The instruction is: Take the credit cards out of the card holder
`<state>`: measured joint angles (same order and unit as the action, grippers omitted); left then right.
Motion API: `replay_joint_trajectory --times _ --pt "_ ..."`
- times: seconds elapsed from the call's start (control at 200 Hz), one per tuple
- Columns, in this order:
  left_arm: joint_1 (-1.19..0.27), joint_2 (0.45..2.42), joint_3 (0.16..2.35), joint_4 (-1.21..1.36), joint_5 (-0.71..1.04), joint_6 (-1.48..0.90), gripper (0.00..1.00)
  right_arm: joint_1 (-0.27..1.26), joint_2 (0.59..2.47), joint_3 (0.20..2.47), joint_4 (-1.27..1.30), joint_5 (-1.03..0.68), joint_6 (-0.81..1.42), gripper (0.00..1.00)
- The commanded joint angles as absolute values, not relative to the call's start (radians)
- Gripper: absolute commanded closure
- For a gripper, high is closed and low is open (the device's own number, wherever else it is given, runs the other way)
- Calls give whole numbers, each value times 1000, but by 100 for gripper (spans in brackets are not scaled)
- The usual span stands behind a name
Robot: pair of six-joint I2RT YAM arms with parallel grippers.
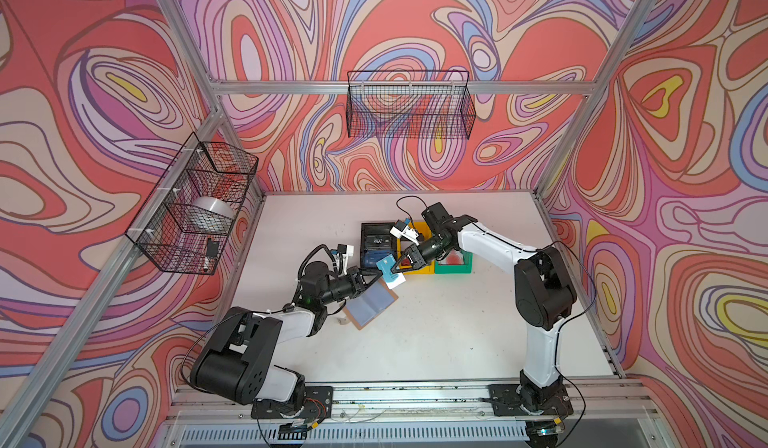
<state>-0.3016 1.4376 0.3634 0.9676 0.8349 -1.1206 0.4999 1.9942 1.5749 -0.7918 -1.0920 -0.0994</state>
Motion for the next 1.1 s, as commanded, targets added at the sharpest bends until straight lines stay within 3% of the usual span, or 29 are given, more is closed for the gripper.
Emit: replay_joint_trajectory --times 0.0,0.18,0.346,0.691,0.856,1.097 --pt "-306 1425 373 892 834 -1090 88 509 2012 1640 -931 -1089 -230 100" --pt "-306 1345 391 706 802 -1004 86 504 2004 1650 -969 -1029 -248 100" --pt "-305 1266 416 533 768 -930 86 489 1903 1543 -756 -952 -60 100" --pt "-305 1156 438 344 682 -862 85 450 1573 1249 -335 -345 594 100" --pt "-307 1132 466 243 664 -814 85 445 1451 1108 -175 -180 870 100" --pt "-305 1128 464 242 660 -820 85 445 1404 1022 -156 63 1218 100"
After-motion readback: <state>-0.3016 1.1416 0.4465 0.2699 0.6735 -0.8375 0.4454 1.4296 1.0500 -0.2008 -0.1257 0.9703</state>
